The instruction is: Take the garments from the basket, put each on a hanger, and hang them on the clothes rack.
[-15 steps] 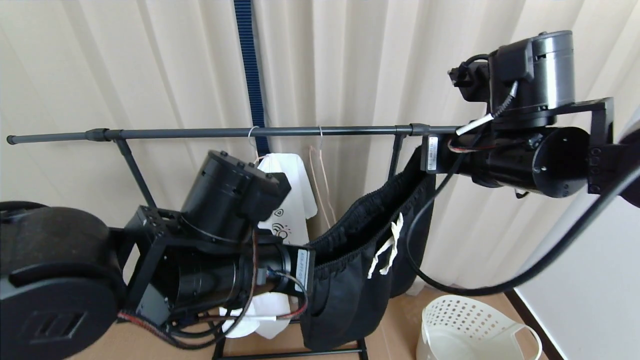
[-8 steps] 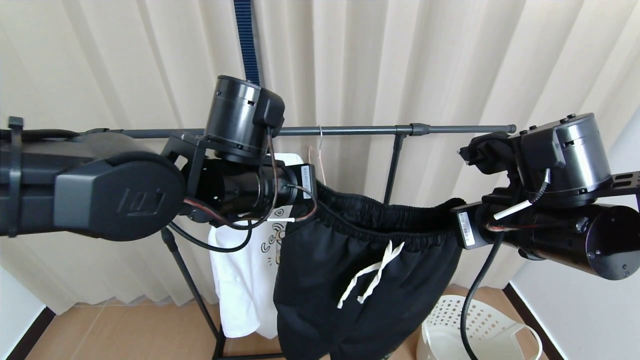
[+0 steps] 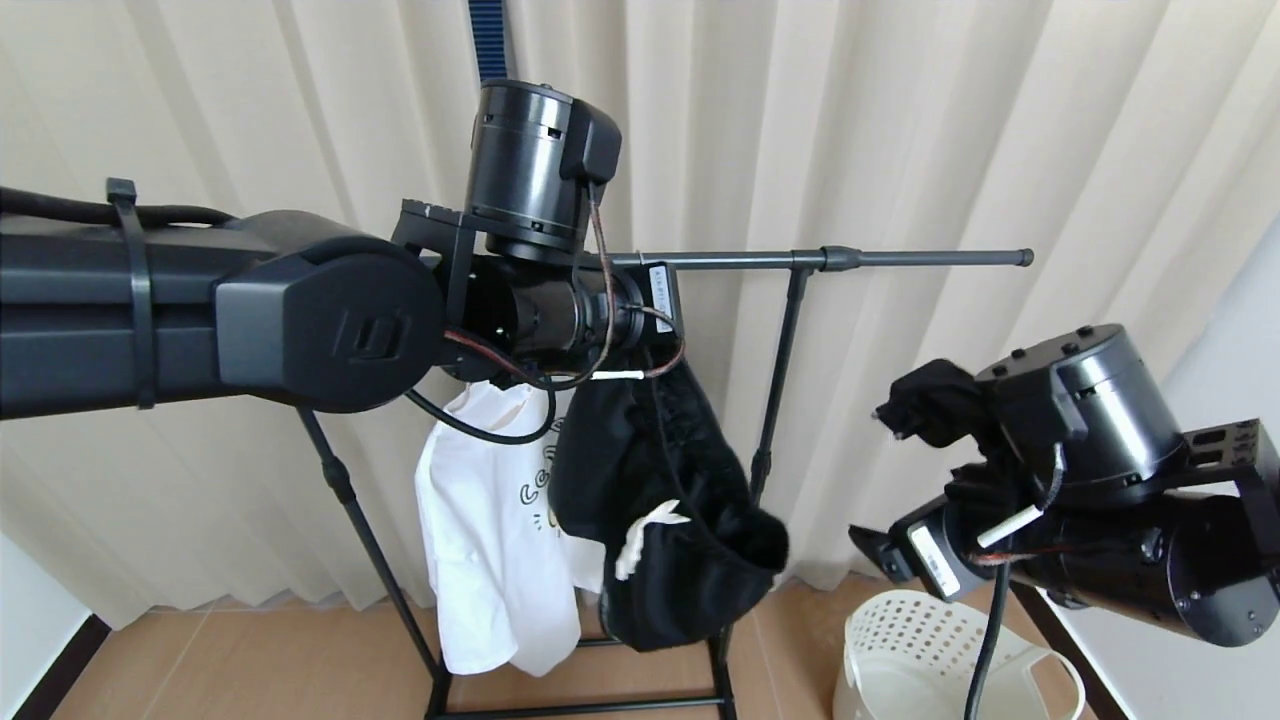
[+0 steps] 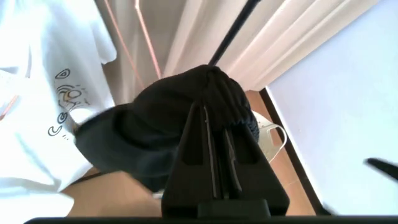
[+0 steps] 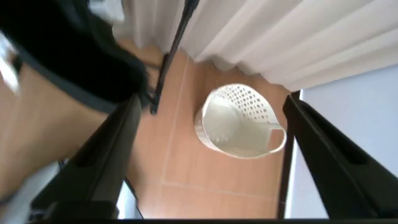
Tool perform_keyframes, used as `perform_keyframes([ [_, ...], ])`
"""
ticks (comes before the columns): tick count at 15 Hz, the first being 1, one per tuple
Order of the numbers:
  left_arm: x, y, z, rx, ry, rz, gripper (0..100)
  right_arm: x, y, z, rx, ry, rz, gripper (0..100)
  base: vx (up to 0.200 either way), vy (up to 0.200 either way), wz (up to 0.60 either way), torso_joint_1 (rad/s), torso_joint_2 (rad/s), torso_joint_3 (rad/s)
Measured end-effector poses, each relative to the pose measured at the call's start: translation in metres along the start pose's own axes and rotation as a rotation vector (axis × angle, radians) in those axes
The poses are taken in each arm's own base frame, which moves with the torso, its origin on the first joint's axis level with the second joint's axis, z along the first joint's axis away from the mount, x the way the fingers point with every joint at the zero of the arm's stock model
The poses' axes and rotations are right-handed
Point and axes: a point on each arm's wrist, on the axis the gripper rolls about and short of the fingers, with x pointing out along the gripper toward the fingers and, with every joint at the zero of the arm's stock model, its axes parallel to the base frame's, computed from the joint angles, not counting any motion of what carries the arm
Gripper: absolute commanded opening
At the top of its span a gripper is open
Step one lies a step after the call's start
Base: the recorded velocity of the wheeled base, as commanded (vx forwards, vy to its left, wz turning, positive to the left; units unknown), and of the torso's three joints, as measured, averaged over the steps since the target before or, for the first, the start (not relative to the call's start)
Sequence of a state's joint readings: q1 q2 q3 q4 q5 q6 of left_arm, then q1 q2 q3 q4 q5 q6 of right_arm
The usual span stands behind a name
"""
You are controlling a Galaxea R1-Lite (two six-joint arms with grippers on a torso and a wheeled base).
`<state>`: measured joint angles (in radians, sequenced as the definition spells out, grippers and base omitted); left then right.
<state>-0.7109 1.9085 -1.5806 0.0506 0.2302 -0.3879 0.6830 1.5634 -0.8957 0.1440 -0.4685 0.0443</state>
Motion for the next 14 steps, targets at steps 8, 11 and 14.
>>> perform_keyframes([
  [8, -0.010, -0.010, -0.015, 0.025, 0.038, -0.016, 0, 0.000, 0.043, 0.023, 0.275, -0.408, 0.313, 100, 0.000, 0.000, 0.00, 0.000, 0.00, 0.000],
  [11, -0.015, -0.016, -0.016, 0.031, 0.038, -0.033, 0, 0.002, 0.058, 0.026, 0.292, -0.426, 0.305, 100, 0.000, 0.000, 0.00, 0.000, 0.00, 0.000],
  [14, -0.018, -0.021, -0.017, 0.035, 0.036, -0.048, 0, 0.017, 0.062, 0.025, 0.289, -0.398, 0.228, 100, 0.000, 0.000, 0.00, 0.000, 0.00, 0.000],
])
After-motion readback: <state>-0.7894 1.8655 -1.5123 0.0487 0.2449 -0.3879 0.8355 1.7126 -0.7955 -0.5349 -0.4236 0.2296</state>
